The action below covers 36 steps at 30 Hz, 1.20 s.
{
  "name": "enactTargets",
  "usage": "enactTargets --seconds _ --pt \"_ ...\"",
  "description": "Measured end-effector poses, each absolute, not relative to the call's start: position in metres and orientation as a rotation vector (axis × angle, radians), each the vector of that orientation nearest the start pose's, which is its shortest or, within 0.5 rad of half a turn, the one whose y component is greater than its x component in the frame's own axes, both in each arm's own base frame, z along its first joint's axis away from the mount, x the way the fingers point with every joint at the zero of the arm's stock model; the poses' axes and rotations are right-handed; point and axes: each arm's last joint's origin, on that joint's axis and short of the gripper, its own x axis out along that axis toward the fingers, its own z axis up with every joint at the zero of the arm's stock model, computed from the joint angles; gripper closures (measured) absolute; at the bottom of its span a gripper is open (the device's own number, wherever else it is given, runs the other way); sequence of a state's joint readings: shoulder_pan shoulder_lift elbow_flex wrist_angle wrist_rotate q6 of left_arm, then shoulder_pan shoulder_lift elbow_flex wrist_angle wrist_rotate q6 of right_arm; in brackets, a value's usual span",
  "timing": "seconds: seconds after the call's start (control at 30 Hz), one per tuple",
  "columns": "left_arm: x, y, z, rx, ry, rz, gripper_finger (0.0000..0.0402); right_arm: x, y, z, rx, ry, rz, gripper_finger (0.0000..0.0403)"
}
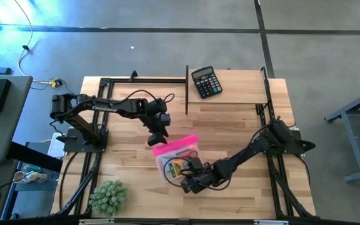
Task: Pack school essentials
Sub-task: Close the supply box
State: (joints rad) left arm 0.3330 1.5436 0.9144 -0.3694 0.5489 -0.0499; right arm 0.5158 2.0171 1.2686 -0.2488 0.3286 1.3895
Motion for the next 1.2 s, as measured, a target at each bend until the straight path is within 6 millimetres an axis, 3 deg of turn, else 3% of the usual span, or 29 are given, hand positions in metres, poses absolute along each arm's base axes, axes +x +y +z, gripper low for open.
enactTargets --seconds 0.47,0.8,1.0,1.2 --pt "0.300 0.060 0.212 -0.443 0.907 -0.242 0.0190 0.370 0.184 0.144 0.871 0.768 -0.409 0.0288" --pt "0.300 0.050 0.214 -0.440 0.950 -0.249 0.0190 0.367 0.202 0.150 0.937 0.725 -0.341 0.0288" --pt "0.293 0.036 0.212 -0.451 1.053 -0.245 0.0190 0.367 0.220 0.168 0.936 0.732 -0.315 0.0288" --pt "0.281 0.010 0.211 -0.345 1.199 -0.184 0.0190 0.363 0.214 0.203 0.783 0.724 -0.495 0.0289"
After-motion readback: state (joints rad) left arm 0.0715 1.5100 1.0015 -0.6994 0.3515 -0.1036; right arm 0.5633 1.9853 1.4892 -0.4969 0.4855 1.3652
